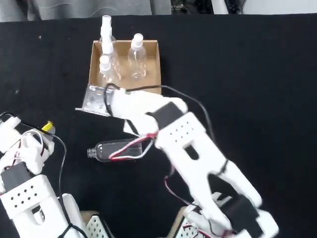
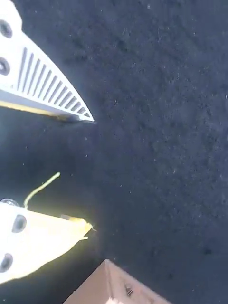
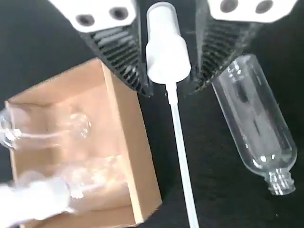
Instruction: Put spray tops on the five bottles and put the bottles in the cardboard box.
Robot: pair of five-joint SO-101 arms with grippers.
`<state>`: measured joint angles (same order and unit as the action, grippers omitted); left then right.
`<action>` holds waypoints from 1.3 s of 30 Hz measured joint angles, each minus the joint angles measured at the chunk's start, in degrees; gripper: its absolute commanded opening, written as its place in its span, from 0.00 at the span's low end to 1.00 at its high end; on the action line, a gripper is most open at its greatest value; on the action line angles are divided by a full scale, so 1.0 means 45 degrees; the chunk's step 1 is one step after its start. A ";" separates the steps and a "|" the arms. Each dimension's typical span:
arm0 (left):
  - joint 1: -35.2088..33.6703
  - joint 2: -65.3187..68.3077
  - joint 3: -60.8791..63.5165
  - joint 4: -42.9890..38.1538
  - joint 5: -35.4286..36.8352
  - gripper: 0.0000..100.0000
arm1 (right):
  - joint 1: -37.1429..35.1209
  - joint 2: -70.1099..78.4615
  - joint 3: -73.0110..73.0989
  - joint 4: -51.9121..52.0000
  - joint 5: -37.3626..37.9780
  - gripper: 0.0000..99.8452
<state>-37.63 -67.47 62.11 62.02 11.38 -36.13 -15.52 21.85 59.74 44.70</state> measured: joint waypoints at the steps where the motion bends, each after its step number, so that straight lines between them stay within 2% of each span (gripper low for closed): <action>1: -0.0078 0.0000 0.0000 0.0000 0.0000 0.30 | -0.0098 0.0430 -0.0254 -0.0098 0.0000 0.01; 7: -0.0801 0.0000 0.0000 0.0000 0.0000 0.30 | -0.0625 0.2755 -0.1719 -0.0215 0.0137 0.01; 11: -0.1328 0.0000 0.0000 0.0000 0.0000 0.30 | -0.0762 0.3888 -0.2305 -0.0215 0.0801 0.01; 18: -0.2383 0.0000 0.0000 0.0000 0.0664 0.30 | -0.0821 0.5451 -0.3282 -0.0215 0.1035 0.01; 27: -0.2520 0.0000 0.0000 0.0000 0.0664 0.30 | -0.1094 0.7111 -0.4024 -0.0625 0.1035 0.02; 29: -0.2520 0.0000 0.0000 0.0000 0.0664 0.30 | -0.1074 0.7150 -0.4044 -0.0684 0.1035 0.07; 35: -0.2520 0.0000 0.0000 0.0000 0.0664 0.30 | -0.1074 0.7150 -0.4063 -0.0684 0.1035 0.38; 37: -0.2520 0.0000 0.0000 0.0000 0.0664 0.30 | -0.1074 0.7150 -0.4063 -0.0684 0.1035 0.41; 39: -0.2520 0.0000 0.0000 0.0000 0.0664 0.30 | -0.1074 0.7150 -0.4063 -0.0567 0.1035 0.39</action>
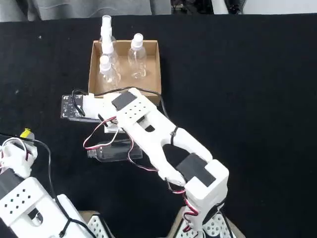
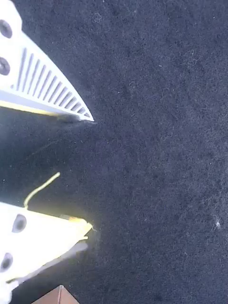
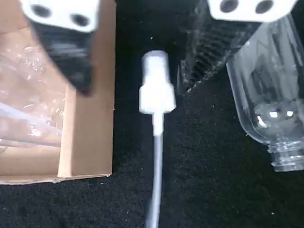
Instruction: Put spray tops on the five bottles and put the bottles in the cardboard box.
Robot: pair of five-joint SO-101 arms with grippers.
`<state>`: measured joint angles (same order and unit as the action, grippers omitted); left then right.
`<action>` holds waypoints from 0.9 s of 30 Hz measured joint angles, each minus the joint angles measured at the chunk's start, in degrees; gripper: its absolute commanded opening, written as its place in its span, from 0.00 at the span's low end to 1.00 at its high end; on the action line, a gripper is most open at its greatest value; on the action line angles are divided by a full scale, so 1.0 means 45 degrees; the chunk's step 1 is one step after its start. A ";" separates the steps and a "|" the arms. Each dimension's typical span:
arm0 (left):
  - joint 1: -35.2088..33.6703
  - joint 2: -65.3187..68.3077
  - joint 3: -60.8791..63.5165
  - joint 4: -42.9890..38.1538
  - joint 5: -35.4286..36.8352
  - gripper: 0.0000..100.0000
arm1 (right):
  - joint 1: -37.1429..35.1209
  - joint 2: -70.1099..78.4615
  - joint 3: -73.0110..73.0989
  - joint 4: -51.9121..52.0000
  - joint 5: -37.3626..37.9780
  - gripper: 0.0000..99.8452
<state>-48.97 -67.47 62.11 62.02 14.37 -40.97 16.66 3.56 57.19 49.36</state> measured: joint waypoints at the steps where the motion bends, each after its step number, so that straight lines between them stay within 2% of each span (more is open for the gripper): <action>1: 0.0000 0.0000 0.0000 0.0000 0.0000 0.30 | 0.0000 0.0000 0.0000 0.0117 0.0000 0.38; 8: 0.0000 0.0000 0.0000 -0.0059 0.0000 0.30 | 0.0000 -0.0176 0.0000 0.1192 0.0000 0.32; 20: -0.0527 0.0000 0.0000 -0.0352 0.0000 0.30 | -0.0020 -0.2247 0.0117 0.3048 0.0000 0.32; 27: -0.0547 0.0000 0.0000 -0.0352 0.0000 0.30 | -0.1094 -0.3927 0.1895 0.3067 -0.0274 0.32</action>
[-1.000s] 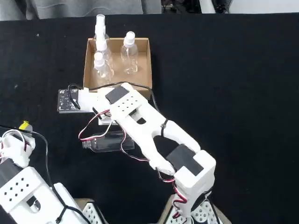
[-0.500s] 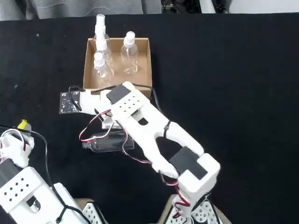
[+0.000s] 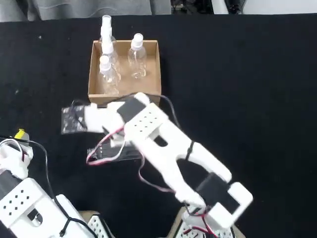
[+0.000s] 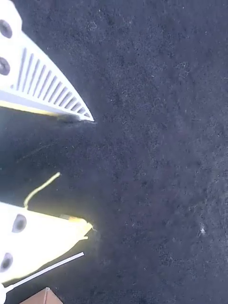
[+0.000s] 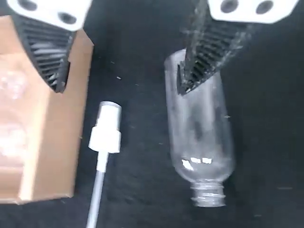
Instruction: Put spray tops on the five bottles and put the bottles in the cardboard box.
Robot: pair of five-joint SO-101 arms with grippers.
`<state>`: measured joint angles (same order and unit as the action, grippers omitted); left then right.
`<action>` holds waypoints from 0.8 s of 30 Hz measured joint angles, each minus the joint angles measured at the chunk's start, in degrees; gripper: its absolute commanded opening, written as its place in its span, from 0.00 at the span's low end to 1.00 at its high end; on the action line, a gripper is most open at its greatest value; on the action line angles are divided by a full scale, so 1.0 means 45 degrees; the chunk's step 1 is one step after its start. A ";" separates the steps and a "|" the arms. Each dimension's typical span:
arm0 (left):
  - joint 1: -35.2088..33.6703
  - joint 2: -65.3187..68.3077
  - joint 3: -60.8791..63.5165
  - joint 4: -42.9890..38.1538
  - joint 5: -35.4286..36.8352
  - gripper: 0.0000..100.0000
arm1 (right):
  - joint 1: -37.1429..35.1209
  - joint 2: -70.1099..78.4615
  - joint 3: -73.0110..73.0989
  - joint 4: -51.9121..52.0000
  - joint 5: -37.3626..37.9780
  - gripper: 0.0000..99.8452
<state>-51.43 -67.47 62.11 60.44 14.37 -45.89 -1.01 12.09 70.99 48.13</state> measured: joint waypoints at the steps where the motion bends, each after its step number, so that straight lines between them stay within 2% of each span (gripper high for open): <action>1: 0.0000 0.0000 0.0000 0.0000 0.0000 0.30 | -0.0234 -0.0117 0.0176 0.0000 -0.0215 0.32; 9: -0.0742 0.0000 0.0000 -0.0195 0.0000 0.30 | -0.1485 -0.0215 0.0781 -0.0567 -0.1035 0.32; 24: -0.0860 0.0000 0.0000 -0.0234 0.0000 0.30 | -0.1524 0.1250 0.0567 -0.1758 -0.1114 0.32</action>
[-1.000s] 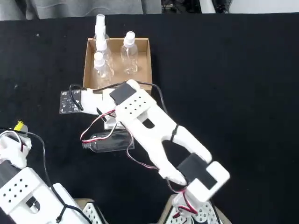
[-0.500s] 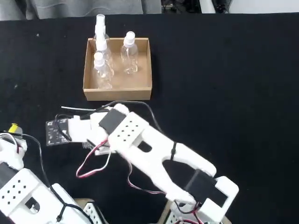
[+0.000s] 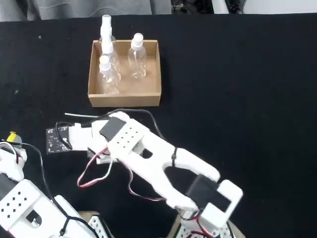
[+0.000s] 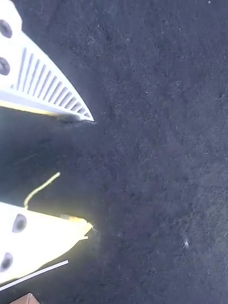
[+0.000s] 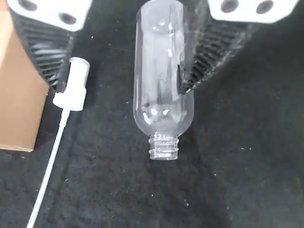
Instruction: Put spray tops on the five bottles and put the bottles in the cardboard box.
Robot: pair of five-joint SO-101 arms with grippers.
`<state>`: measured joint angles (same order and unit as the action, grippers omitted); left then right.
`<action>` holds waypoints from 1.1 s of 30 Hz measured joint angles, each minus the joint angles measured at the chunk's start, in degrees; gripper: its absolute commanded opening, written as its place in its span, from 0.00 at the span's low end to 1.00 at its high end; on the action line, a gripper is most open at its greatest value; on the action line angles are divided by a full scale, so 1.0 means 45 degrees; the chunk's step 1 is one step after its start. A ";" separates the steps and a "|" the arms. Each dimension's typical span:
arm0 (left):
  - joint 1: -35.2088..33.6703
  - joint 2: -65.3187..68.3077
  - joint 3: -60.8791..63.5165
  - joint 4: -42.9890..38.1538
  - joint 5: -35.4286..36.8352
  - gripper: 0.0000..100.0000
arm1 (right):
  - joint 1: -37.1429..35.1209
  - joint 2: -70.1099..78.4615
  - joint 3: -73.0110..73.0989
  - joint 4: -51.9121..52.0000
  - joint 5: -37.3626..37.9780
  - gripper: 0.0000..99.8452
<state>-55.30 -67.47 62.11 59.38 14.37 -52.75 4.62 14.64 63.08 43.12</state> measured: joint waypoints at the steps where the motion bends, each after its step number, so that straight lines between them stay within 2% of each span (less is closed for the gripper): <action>1: 0.0000 0.0000 0.0000 0.0000 0.0000 0.30 | 0.0000 0.0234 -0.0195 0.0000 0.0000 0.32; 13: 0.0000 0.0000 0.0000 0.0000 0.0000 0.30 | -0.0039 0.3009 -0.2462 0.1035 0.0039 0.32; 20: 0.0000 0.0000 0.0000 0.0000 0.0000 0.30 | -0.0039 0.3477 -0.3145 0.1895 0.0078 0.32; 24: 0.0000 0.0000 0.0000 0.0000 0.0000 0.30 | -0.0020 0.3477 -0.3770 0.2520 -0.0684 0.33; 29: 0.0000 0.0000 0.0000 0.0000 0.0000 0.30 | -0.0020 0.3477 -0.4063 0.2657 -0.1954 0.44; 33: 0.0000 0.0000 0.0000 0.0000 0.0000 0.30 | 0.0039 0.3477 -0.4063 0.2657 -0.2676 0.40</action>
<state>-55.30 -67.47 62.11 59.38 14.37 -52.57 20.26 -3.65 75.03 31.08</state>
